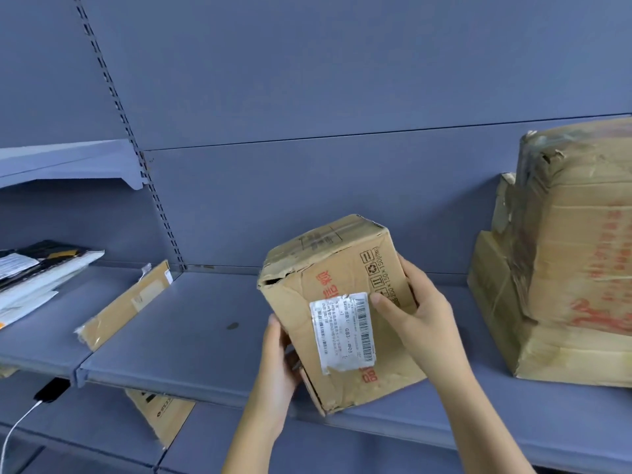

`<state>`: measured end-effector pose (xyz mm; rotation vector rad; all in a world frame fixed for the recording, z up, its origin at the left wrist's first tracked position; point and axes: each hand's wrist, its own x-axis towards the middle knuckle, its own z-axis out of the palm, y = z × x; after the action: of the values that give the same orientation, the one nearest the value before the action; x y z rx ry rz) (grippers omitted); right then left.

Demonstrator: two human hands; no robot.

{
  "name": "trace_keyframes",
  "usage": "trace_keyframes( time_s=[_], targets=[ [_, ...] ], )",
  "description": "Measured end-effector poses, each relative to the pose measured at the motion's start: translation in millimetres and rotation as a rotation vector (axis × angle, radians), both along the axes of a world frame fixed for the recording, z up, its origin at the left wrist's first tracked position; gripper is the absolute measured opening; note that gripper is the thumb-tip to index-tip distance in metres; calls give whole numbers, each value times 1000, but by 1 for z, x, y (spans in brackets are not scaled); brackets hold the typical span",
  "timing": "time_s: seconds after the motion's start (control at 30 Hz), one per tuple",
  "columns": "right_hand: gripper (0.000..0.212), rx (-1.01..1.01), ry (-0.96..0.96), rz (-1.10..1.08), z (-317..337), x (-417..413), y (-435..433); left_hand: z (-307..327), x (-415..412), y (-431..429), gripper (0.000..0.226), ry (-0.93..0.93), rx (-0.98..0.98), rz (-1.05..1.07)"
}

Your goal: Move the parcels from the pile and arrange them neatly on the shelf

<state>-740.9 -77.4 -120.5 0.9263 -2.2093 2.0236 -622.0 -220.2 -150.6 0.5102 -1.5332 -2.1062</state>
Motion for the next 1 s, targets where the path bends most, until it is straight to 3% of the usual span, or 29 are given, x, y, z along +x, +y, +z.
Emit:
trace_keyframes(
  time_s=[0.1,0.23,0.4,0.5,0.57,0.67,0.73,1.0],
  targets=[
    [58,10,-3,-13,0,-6,3,8,2,-11,74,18,-61,90],
    [56,-12,-27,-2,-3,-8,0,41,0,-40,61,74,-422,207],
    [57,-5,-46,-15,-4,-14,-7,59,-15,-49,28,-36,-615,147],
    [60,-27,-17,-158,-14,-11,-8,52,-14,-52,9,29,-497,247],
    [65,-73,-68,-218,-28,-7,-6,47,-9,-53,9,104,-340,303],
    [53,-197,-371,19,-49,8,-9,34,-5,-52,12,150,-109,327],
    [42,-233,-441,154,-58,19,-17,23,-4,-46,13,154,-15,334],
    [30,-253,-449,110,-62,13,-24,1,-14,-43,13,95,24,371]
  ],
)
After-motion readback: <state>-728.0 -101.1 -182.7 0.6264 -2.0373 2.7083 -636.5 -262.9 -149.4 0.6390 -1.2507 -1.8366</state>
